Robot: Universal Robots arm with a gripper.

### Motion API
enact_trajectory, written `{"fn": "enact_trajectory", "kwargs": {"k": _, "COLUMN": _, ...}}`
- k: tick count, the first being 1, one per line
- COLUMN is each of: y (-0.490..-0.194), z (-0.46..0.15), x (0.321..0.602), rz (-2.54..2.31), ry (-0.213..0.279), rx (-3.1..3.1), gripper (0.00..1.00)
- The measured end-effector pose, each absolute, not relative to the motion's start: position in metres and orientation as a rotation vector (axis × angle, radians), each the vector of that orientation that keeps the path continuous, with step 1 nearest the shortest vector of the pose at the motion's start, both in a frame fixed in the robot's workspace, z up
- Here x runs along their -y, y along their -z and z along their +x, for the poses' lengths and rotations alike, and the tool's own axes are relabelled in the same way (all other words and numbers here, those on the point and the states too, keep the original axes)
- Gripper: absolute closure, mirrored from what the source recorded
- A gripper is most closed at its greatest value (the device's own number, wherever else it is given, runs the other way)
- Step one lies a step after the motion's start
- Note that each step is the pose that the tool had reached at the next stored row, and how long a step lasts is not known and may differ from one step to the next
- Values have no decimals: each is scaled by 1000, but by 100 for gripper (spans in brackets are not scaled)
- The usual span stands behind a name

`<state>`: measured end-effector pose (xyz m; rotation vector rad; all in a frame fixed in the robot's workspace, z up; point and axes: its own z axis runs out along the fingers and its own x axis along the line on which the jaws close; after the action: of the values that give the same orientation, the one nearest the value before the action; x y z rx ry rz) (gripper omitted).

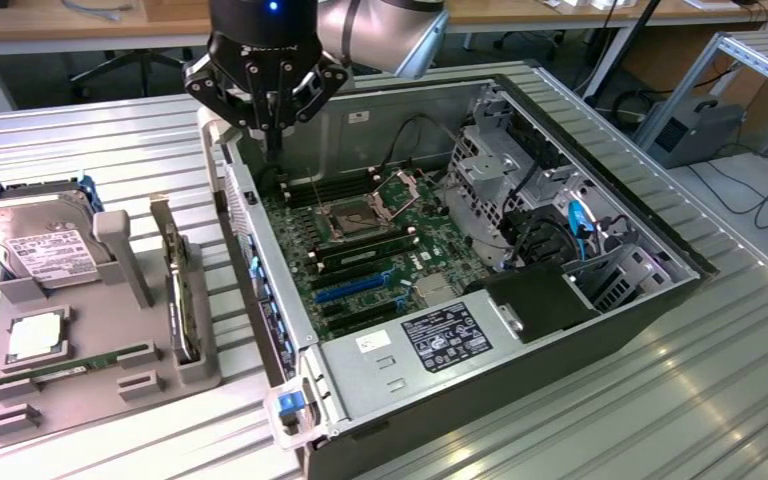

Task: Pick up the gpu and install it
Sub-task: 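Reach for the gpu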

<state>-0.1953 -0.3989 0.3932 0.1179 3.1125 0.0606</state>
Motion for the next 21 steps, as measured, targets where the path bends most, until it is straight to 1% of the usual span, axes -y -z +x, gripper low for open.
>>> {"fn": "enact_trajectory", "kwargs": {"k": 21, "y": -393, "z": -201, "x": 399, "rz": 118, "ry": -59, "rx": -3112, "gripper": 89}}
